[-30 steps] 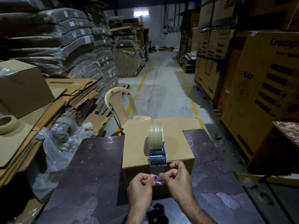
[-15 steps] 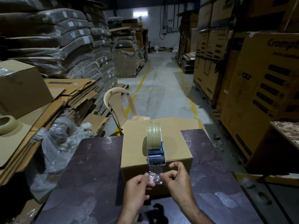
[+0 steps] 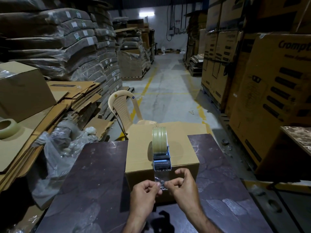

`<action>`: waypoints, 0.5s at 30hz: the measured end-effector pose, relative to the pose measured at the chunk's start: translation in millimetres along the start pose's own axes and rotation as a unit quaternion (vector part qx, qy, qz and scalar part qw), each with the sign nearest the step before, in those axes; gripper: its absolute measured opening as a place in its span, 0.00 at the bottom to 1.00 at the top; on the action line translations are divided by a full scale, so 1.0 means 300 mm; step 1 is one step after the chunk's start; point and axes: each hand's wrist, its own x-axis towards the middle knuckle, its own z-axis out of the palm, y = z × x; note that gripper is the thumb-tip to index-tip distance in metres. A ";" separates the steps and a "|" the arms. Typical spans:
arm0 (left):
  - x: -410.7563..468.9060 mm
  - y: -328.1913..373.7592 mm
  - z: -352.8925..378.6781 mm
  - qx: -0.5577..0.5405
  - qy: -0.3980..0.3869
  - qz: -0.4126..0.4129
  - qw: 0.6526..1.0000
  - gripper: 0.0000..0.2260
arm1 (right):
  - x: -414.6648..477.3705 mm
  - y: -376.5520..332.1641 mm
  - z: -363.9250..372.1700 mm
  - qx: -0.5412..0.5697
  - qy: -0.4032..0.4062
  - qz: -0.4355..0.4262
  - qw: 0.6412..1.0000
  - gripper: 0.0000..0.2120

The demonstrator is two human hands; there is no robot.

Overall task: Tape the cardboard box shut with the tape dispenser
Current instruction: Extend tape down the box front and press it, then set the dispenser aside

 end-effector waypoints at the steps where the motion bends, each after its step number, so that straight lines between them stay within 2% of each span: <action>1: 0.001 -0.001 0.000 0.001 0.001 0.000 1.000 0.08 | 0.001 0.000 -0.001 0.000 -0.001 0.000 1.000 0.20; 15: 0.006 -0.016 0.000 0.016 0.004 0.021 1.000 0.10 | -0.006 0.017 -0.006 -0.003 0.009 -0.003 1.000 0.21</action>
